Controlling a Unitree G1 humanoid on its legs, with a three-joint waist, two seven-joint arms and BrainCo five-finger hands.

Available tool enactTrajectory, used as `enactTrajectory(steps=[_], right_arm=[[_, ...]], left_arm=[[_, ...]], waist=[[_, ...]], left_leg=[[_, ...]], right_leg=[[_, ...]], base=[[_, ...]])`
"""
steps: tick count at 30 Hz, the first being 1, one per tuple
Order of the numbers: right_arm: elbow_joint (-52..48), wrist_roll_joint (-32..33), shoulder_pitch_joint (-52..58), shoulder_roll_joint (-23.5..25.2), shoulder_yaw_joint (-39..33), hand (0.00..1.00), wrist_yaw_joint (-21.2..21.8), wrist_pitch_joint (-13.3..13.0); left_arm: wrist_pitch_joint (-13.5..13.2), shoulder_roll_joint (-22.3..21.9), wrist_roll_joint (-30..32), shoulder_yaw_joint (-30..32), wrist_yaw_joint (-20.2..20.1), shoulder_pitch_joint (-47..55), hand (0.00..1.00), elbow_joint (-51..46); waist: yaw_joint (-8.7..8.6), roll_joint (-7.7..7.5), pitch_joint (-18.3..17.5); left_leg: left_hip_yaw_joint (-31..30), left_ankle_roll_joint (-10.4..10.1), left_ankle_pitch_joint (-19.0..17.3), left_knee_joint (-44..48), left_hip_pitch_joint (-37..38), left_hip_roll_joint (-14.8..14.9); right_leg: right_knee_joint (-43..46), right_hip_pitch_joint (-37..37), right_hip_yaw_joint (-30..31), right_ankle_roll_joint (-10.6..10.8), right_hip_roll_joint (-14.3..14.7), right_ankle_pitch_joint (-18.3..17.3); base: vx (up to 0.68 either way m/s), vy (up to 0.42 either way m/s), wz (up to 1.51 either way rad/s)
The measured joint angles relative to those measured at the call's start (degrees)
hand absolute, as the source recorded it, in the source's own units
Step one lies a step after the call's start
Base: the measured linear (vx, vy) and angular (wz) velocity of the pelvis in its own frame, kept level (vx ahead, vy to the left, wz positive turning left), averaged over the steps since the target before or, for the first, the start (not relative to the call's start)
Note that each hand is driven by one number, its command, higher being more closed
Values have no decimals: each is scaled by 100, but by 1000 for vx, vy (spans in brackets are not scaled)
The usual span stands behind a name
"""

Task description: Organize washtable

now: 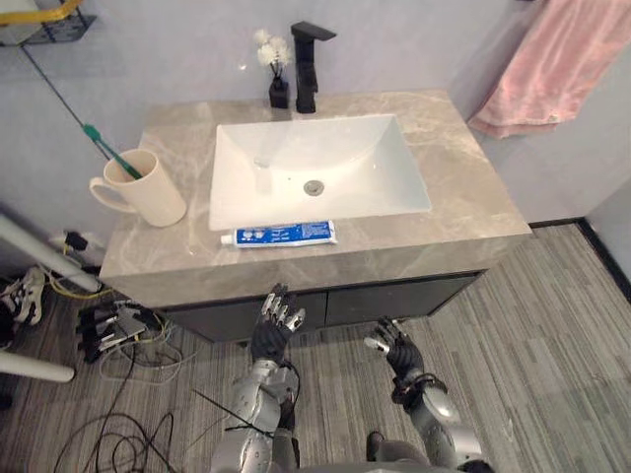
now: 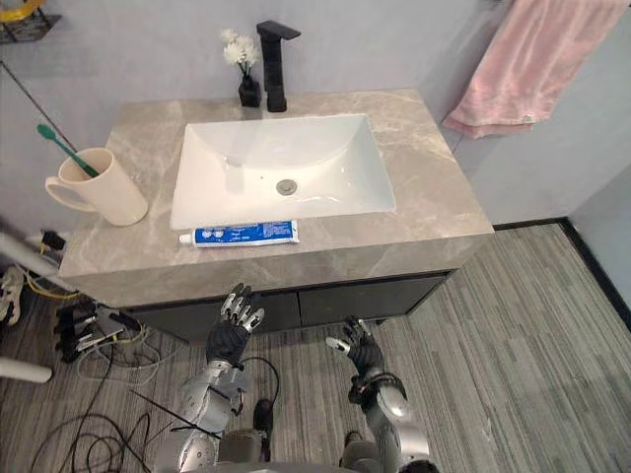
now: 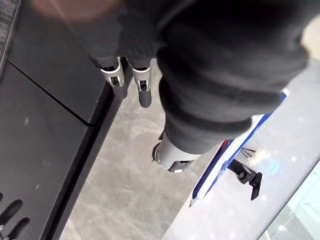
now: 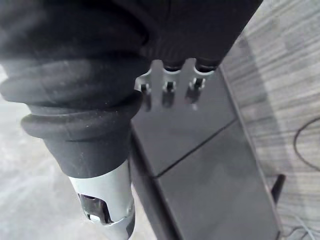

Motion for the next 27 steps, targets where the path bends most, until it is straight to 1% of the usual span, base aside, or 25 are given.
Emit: enactTrajectory(steps=[1, 2, 3, 4, 5, 6, 7, 8, 9, 10, 11, 12, 14, 15, 17, 19, 21, 22, 23, 25, 27], right_arm=[[-17, 0, 11, -52, -4, 0, 0, -5], [-81, 0, 54, -73, -69, 0, 0, -9], [-246, 0, 234, -63, -171, 0, 3, -88], [-235, 0, 269, -31, -221, 0, 2, -102], [-234, 0, 308, 62, -286, 0, 4, -106], [-236, 19, 397, 101, -427, 0, 1, -115], [-238, 85, 494, 106, -559, 0, 3, -127], [-244, 118, 562, 104, -632, 0, 2, -148], [-283, 279, 667, 88, -741, 0, 8, -189], [-289, 313, 674, 88, -764, 0, 8, -200], [-278, 347, 647, 170, -774, 0, 11, -202], [-283, 352, 641, 182, -770, 0, 16, -205], [-282, 393, 605, 336, -730, 0, 17, -204], [-282, 393, 587, 360, -728, 0, 16, -204], [-282, 392, 504, 413, -721, 0, 16, -204], [-282, 388, 477, 404, -700, 0, 16, -205], [-283, 386, 428, 380, -616, 0, 11, -205], [-282, 385, 421, 385, -549, 0, 11, -201], [-282, 376, 424, 396, -469, 0, 12, -196], [-282, 315, 465, 382, -313, 0, 23, -185], [-281, 270, 528, 378, -281, 0, 73, -181]], left_arm=[[0, -11, -32, -4, -6, 56, 0, -5], [0, -8, -37, -8, -18, 78, 0, -21], [6, -10, -37, -45, -94, 92, 0, -36], [10, 2, -39, -37, -125, 95, 0, -33], [19, 12, -39, -30, -130, 92, 0, -17], [32, 30, -39, -43, -151, 97, 0, -10], [41, 49, -32, -120, -186, 124, 0, -7], [39, 49, -31, -184, -229, 141, 0, -10], [37, -9, 35, -255, -308, 149, 0, -11], [36, -28, 83, -245, -340, 139, 0, -11], [34, 42, 141, -219, -356, 115, 0, 0], [28, 90, 151, -218, -357, 95, 0, -8], [32, 305, 173, -209, -356, 139, 0, -2], [33, 345, 173, -208, -356, 159, 0, -1], [38, 425, 170, -211, -358, 261, 0, -1], [53, 449, 170, -222, -363, 297, 0, 2], [74, 435, 169, -210, -364, 316, 0, 3], [124, 459, 170, -176, -365, 320, 0, 3], [144, 485, 172, -154, -365, 327, 0, 45], [163, 486, 173, -92, -365, 330, 0, 133], [163, 431, 180, 10, -369, 330, 0, 194]], waist=[[9, 21, -1], [9, 66, -11], [-30, 182, -52], [-48, 168, -65], [-39, 131, -47], [-130, 40, 21], [-137, 103, -15], [-142, 183, -67], [-170, 394, -169], [-152, 462, -208], [-141, 430, -215], [-137, 417, -219], [-136, 203, -237], [-132, 183, -241], [-134, 183, -236], [-132, 191, -233], [-123, 222, -214], [-120, 226, -188], [-124, 240, -174], [-139, 254, -144], [-156, 272, -154]], left_leg=[[-93, 10, 49, 5, -11, -12], [-217, 3, 150, -13, -57, -37], [-388, 156, 237, -535, 26, -48], [-249, 314, 95, -781, 115, -22], [-20, 545, -93, -759, 127, -77], [413, 660, -199, 35, -78, -107], [616, 647, -206, 664, -74, -110], [682, 616, -214, 852, 1, -100], [644, 272, -429, 417, 344, -10], [594, 230, -449, 93, 484, 9], [554, 158, -217, -277, 662, -43], [543, 172, -165, -397, 701, -49], [469, 210, 26, -680, 761, -121], [469, 224, 67, -736, 769, -121], [473, 290, 252, -1027, 886, -151], [490, 323, 348, -1223, 989, -215], [593, 301, 331, -1247, 940, -237], [706, 319, 346, -1288, 954, -243], [784, 316, 382, -1339, 992, -241], [903, 305, 390, -1373, 1071, -218], [922, 283, 406, -1380, 1082, -188]], right_leg=[[76, 22, -126, -26, 12, -55], [184, 13, -281, -107, 16, -139], [229, 29, -614, -204, 10, -233], [158, 67, -734, -210, -74, -220], [48, 138, -893, -252, -212, -178], [-40, 245, -1257, -250, -440, -146], [-116, 393, -1449, -245, -509, -145], [-191, 486, -1562, -219, -497, -129], [-299, 678, -1745, -136, -390, -79], [-308, 680, -1771, -103, -330, -58], [-341, 681, -1754, -33, -336, 35], [-357, 673, -1665, -35, -330, 76], [-434, 657, -1544, 3, -342, 124], [-434, 634, -1534, -2, -343, 157], [-437, 592, -1391, 4, -342, 277], [-410, 569, -1214, 17, -389, 284], [-299, 403, -954, 16, -422, 284], [-297, 346, -790, 16, -429, 283], [-326, 315, -679, 46, -419, 302], [-392, 305, -578, 94, -397, 331], [-488, 321, -537, 85, -346, 345]], base=[[-41, -103, 64], [-71, -109, 103], [-86, -107, 104], [-81, -66, 106], [-130, -31, 112], [-117, -17, 127], [-104, -21, 118], [14, 0, 95], [46, 18, 64], [82, 45, 55], [54, 41, 17], [23, 67, 20], [-14, 63, 15], [-27, 49, 5], [-61, 82, -1], [-76, 83, -9], [-117, 108, -24], [-118, 70, -39], [-113, 58, -41], [-124, 28, -36], [-103, 10, -21]])
